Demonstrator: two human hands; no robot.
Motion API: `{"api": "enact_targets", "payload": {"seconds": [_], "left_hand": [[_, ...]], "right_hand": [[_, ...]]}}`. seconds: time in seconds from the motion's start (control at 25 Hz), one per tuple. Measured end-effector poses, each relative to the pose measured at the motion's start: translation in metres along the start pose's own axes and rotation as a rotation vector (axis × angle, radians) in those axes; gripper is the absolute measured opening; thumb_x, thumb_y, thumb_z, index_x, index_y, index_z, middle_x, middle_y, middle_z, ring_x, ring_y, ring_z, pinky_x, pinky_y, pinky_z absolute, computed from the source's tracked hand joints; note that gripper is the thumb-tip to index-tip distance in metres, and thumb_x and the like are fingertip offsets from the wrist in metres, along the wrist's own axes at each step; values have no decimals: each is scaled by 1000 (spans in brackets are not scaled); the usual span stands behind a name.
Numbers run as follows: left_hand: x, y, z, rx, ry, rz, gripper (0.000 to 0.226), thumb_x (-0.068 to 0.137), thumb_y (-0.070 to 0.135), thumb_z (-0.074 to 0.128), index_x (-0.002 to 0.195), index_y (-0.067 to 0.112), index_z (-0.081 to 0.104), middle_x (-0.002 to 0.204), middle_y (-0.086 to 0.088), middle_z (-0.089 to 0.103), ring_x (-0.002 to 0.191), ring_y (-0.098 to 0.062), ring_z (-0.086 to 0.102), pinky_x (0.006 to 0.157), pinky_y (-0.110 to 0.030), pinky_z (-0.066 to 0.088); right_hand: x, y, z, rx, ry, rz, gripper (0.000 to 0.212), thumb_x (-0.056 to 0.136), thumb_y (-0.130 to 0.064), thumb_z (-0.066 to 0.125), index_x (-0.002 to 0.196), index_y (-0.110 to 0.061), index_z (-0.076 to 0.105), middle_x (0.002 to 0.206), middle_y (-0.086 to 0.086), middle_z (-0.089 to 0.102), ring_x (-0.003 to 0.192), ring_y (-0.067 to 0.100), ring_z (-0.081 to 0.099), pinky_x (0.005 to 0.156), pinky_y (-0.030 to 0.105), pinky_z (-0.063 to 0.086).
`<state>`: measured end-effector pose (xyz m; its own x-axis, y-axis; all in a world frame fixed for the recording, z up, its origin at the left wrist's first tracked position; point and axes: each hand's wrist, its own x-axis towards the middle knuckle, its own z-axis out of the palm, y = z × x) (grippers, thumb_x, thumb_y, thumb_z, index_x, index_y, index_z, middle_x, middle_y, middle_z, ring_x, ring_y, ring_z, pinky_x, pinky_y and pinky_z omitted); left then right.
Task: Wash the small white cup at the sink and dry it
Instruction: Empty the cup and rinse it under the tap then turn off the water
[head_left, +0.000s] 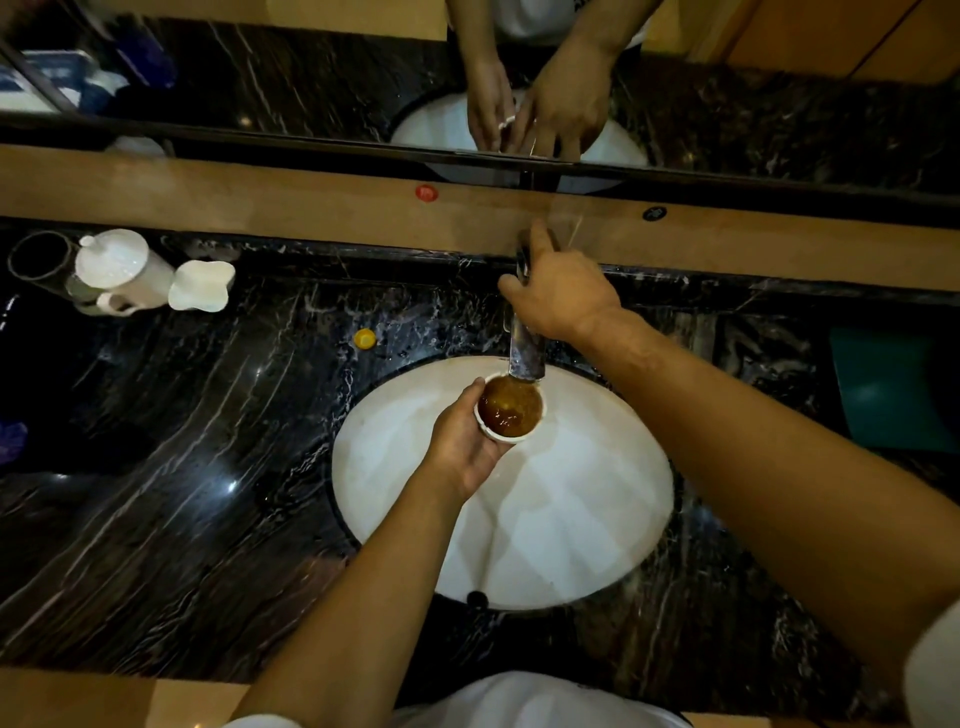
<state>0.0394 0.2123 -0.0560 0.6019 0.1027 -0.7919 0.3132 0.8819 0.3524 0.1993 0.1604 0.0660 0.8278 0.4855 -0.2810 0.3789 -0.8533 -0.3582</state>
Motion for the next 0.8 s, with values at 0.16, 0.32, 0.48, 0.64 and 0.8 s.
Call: {"api": "enact_targets", "payload": {"seconds": [0.16,0.32,0.48,0.64,0.8], "left_hand": [[4,-1,-3,83,20,57,28,97,10,61,123,1,64,128,-28,66,121,-44,63,103,-62,48],[9,2,-5,154,59,106,33,94,-9,53,123,1,62,118,-27,68,110,-44,67,97,-65,51],[8,2,-7,200,28,129,36,85,-17,52,109,4,69,99,-22,76,89,-35,76,75,-45,63],[12,4,-8,229,14,135,49,77,-23,45,114,-1,67,101,-25,74,89,-36,74,76,-46,63],[14,2,-5,330,-15,164,56,76,-25,43,122,0,62,111,-25,71,100,-37,71,86,-50,61]], "right_hand": [[-39,31,31,748,400,150,34,100,-46,44,119,-26,63,101,-4,69,84,6,62,79,36,54],[-90,59,105,933,100,468,23,98,-27,61,118,-17,61,97,-5,62,87,5,58,83,35,50],[-99,55,141,1135,-207,461,31,96,-21,65,126,-12,61,117,9,72,103,25,71,88,46,60],[-90,55,149,1210,-144,481,23,96,-18,62,115,-11,71,108,13,77,98,31,75,79,44,64],[-79,61,146,1186,-87,563,28,104,-26,51,107,-7,72,100,16,77,88,34,76,71,46,65]]}}
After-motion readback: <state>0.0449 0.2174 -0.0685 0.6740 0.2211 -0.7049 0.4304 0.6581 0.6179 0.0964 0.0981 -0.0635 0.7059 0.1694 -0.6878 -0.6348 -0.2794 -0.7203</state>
